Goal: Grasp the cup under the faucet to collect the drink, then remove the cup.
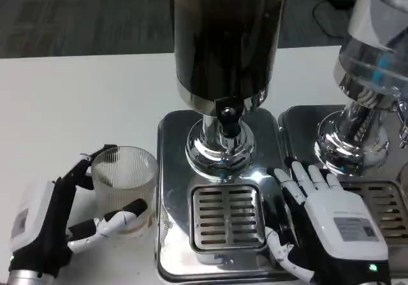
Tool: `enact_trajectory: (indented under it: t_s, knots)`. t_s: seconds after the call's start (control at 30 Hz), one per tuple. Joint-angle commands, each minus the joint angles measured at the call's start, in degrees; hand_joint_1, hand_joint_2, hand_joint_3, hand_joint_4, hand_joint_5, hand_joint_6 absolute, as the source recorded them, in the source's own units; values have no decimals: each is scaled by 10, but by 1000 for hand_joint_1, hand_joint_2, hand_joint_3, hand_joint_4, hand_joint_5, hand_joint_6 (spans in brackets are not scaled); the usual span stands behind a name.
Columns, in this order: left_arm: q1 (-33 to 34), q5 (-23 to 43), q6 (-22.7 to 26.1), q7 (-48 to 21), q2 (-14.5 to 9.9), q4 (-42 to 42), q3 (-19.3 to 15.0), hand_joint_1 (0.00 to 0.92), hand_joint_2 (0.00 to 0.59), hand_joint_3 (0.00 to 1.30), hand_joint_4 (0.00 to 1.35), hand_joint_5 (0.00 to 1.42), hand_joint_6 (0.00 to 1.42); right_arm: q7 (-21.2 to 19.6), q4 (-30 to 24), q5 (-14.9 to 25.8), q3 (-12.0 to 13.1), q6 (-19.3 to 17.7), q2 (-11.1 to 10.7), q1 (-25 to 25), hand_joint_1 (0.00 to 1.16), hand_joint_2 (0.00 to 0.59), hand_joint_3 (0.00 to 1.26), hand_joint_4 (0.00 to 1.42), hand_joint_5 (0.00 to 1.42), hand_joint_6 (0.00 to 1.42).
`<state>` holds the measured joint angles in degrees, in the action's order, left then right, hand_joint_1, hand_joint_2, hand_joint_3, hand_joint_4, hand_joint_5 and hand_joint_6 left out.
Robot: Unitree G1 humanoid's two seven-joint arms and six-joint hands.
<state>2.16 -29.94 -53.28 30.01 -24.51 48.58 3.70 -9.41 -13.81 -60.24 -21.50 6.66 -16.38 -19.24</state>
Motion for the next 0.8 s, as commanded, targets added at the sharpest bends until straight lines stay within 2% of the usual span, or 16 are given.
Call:
enact_trajectory:
  t_s: [0.03, 0.43, 0.8]
  knots:
    - [6, 2, -11, 12, 0, -8, 1, 566, 193, 322, 344, 606, 567, -1, -3, 5, 2, 2, -1, -2, 353, 515, 115, 0, 0, 0]
    - [18, -19, -33, 21, -2, -40, 3, 565, 189, 335, 344, 608, 561, -1, -7, 4, 4, 4, -1, -6, 351, 515, 115, 0, 0, 0]
    - [59, -36, -63, 1, 5, -25, 49, 565, 190, 336, 344, 608, 565, -7, -19, -5, 3, 20, 10, -21, 351, 515, 115, 0, 0, 0]
